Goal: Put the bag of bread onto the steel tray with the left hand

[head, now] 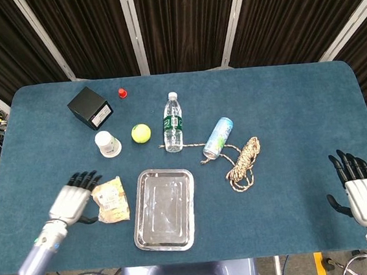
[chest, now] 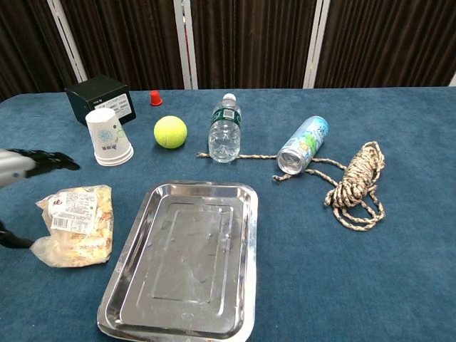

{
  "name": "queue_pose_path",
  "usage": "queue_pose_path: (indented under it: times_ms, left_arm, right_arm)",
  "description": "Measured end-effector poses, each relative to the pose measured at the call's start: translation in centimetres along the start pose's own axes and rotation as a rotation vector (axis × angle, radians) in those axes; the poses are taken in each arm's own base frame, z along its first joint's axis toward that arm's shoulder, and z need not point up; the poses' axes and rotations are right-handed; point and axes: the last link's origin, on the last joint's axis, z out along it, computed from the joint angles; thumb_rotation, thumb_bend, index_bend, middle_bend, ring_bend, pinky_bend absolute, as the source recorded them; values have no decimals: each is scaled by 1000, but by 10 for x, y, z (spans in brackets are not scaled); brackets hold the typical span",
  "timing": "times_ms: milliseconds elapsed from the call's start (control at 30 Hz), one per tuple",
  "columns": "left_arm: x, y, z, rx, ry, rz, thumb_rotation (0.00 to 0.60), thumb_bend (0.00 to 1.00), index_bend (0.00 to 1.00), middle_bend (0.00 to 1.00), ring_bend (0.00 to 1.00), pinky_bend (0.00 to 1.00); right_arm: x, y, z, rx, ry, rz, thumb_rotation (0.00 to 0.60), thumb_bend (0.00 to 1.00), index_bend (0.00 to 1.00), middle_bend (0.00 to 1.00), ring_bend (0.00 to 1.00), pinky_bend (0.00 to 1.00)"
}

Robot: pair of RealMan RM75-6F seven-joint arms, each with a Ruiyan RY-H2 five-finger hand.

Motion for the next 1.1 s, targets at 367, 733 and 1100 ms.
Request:
queue_pose_path:
  times_ms: [367, 733, 1100]
  left_arm:
    - [0, 25, 19, 39, 76, 13, 600, 349, 657, 697, 630, 693]
    - [54, 40, -4, -74, 239, -130, 600, 320, 584, 636, 591, 670]
    - [63, 91, -5, -223, 239, -112, 600, 144, 11, 1, 5, 196]
  right_arm:
    - [2, 1, 0, 0, 8, 9, 600, 302, 0, 0, 0, 97]
    - [0, -2, 0, 5, 4, 1, 600, 303, 0, 0, 0, 97]
    - [3, 2, 0, -3, 9, 15, 600, 302, 0, 0, 0, 97]
